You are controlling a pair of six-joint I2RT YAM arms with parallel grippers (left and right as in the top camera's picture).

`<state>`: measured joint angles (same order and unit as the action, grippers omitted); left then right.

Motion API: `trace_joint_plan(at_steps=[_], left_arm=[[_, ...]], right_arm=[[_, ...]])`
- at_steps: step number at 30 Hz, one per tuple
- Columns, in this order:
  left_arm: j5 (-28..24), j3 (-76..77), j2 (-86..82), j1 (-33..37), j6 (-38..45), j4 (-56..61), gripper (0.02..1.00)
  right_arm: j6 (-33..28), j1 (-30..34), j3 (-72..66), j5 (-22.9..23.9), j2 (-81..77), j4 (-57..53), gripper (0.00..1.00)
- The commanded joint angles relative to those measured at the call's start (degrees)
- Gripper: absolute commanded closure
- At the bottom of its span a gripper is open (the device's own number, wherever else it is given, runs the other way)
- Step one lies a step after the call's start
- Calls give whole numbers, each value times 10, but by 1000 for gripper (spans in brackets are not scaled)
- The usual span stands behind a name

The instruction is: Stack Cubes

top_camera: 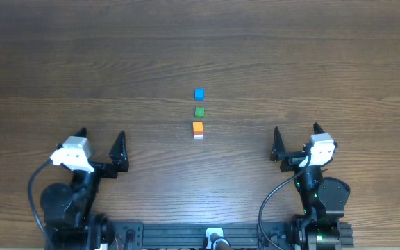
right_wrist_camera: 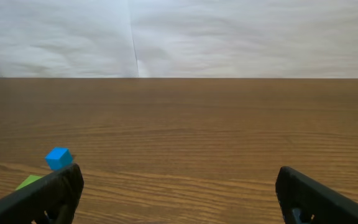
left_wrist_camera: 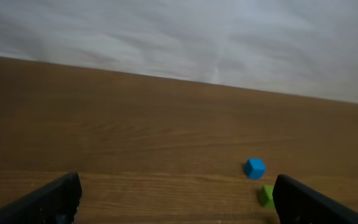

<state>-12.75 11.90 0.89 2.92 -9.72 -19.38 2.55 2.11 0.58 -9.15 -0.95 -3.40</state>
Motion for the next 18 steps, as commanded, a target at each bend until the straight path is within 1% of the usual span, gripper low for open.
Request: trace_joint_plan(at_steps=[1, 15, 18], left_arm=[[-9, -33, -7, -13, 66, 34, 23], [-7, -113, -7, -16, 70, 160, 20], [-7, -116, -7, -16, 69, 163, 18]], right_arm=[[-5, 3, -3, -2, 3, -2, 9], [-5, 3, -3, -2, 3, -2, 9], [-5, 3, -3, -2, 3, -2, 9]])
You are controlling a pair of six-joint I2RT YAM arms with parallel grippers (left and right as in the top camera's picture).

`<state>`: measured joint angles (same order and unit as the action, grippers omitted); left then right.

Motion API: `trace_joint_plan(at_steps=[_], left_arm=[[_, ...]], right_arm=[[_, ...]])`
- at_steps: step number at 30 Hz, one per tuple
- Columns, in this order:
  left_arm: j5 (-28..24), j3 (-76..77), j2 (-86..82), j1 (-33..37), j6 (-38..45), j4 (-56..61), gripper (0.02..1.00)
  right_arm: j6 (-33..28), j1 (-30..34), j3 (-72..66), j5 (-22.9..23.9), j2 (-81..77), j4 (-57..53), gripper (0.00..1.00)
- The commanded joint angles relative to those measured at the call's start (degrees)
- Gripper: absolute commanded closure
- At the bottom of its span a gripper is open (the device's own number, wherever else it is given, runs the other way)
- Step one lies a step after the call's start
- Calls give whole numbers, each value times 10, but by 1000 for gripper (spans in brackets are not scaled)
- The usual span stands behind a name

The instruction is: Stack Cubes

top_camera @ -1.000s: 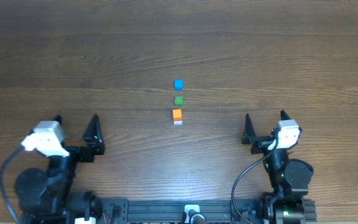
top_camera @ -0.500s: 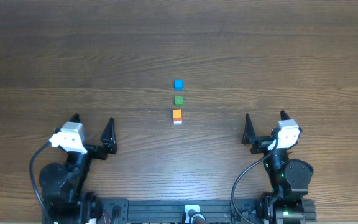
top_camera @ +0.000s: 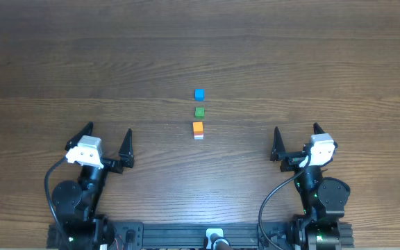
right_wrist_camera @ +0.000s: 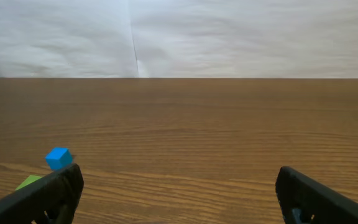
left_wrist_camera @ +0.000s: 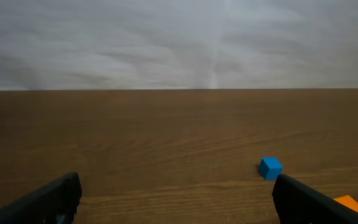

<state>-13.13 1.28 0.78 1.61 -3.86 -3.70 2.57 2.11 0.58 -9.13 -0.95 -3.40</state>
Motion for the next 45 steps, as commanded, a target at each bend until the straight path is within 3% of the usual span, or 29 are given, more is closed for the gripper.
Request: trace_joint_plan(at_steps=[1, 18, 25, 33, 41, 45], left_arm=[[-3, -9, -6, -3, 11, 6, 18], [-3, -9, -4, -3, 11, 6, 18], [-3, -9, -4, -3, 11, 6, 18], [-3, -9, -4, -3, 11, 6, 18], [-3, -9, -4, -3, 11, 6, 20], [-3, -9, -4, -3, 11, 6, 20]], right_arm=[[-5, 3, -3, -2, 3, -2, 9], [-5, 2, -3, -5, 3, 18, 9], [57, 3, 18, -18, 3, 85, 9], [54, -5, 216, -44, -42, -102, 9], [24, -8, 503, -150, -233, -243, 7], [23, -16, 637, -159, -354, -353, 7]])
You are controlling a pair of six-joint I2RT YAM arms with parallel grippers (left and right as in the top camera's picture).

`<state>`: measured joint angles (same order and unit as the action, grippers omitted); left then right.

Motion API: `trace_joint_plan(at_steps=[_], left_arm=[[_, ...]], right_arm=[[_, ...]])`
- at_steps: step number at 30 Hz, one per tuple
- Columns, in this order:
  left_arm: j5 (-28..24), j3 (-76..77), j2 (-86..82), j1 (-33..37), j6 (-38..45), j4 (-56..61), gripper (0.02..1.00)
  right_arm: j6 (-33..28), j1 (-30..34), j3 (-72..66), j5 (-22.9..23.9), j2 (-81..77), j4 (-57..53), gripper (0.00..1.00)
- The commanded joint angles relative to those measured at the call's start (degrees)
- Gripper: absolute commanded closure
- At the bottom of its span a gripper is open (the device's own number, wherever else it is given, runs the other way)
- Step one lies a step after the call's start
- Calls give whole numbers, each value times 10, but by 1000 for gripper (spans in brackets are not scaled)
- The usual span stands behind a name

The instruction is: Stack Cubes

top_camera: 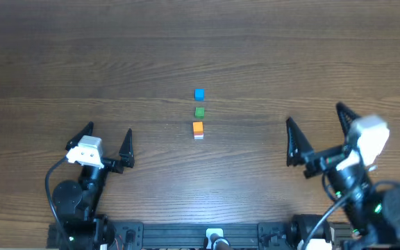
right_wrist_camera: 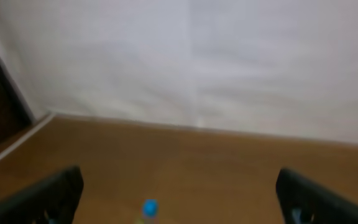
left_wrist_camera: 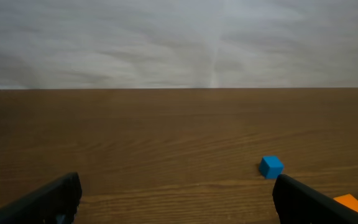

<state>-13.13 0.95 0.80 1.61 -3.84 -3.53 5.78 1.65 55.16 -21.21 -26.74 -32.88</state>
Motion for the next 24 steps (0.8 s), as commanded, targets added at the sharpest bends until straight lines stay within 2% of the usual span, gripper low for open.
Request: trace_joint_plan(at_steps=[1, 4, 6, 11, 15, 17, 20, 24], left_arm=[[-3, -6, -5, -3, 10, 4, 23], [-3, -6, -5, -3, 10, 4, 18], [-3, -6, -5, -3, 10, 4, 20], [-3, -6, -5, -3, 10, 4, 20], [-3, -6, -5, -3, 10, 4, 18], [-3, -6, -5, -3, 10, 4, 18], [-3, -6, -5, -3, 10, 4, 18], [-3, -6, -5, -3, 10, 4, 18]], right_arm=[[-9, -19, 123, -41, -127, -88, 9], [-7, -58, 199, -42, -208, -157, 9], [-7, -105, 242, -23, -264, -194, 7], [46, -245, 297, 94, -386, -222, 7], [98, -331, 306, 163, -483, -215, 9], [125, -357, 306, 182, -526, -211, 7], [153, -373, 306, 183, -587, -202, 9], [163, -379, 306, 185, -660, -182, 9]])
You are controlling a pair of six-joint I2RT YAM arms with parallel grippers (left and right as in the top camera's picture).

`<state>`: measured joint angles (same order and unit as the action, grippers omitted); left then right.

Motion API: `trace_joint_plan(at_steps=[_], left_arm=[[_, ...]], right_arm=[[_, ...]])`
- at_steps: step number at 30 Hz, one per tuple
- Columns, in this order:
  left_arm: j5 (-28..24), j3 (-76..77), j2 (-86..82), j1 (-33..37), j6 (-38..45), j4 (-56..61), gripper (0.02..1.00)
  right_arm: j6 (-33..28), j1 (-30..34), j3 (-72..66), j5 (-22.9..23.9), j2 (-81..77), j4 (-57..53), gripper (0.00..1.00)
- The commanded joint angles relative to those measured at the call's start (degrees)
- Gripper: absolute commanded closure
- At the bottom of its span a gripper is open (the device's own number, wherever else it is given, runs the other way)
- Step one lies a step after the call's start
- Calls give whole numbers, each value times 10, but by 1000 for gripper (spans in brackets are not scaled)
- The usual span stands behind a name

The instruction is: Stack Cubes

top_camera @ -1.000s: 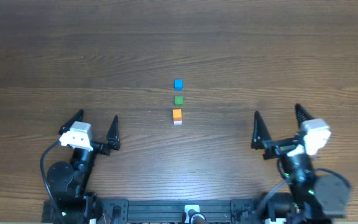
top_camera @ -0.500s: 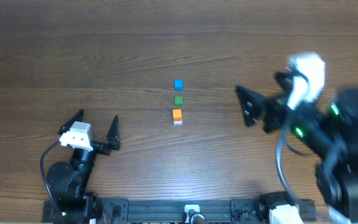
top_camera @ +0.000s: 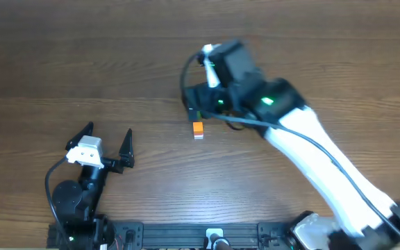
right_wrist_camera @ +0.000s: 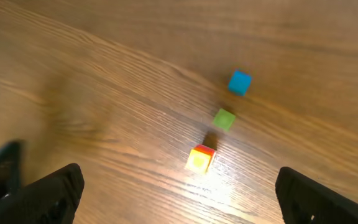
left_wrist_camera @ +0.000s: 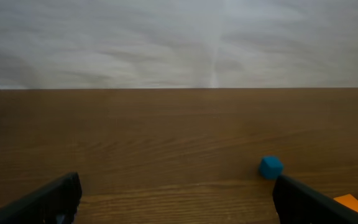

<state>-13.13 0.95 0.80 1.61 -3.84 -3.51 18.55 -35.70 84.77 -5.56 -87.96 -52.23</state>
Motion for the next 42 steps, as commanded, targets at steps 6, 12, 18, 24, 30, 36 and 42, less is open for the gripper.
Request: trace_joint_plan(at_steps=[6, 12, 18, 24, 30, 36, 42], left_arm=[[-3, -6, -5, -3, 10, 4, 20], [-3, -6, -5, -3, 10, 4, 20], [-3, -6, -5, -3, 10, 4, 20], [-3, -6, -5, -3, 10, 4, 20], [-3, -6, -5, -3, 10, 4, 18], [-3, -6, -5, -3, 10, 4, 18], [-3, -6, -5, -3, 10, 4, 18]], right_arm=[[48, -9, 10, 75, -127, 35, 9], [48, -10, 10, 73, -185, 37, 9], [48, -10, 10, 71, -239, 39, 9], [48, -10, 10, 65, -271, 54, 9], [53, -7, 10, 65, -281, 66, 9], [73, -3, 10, 68, -299, 64, 9], [113, 0, 10, 83, -303, 64, 9]])
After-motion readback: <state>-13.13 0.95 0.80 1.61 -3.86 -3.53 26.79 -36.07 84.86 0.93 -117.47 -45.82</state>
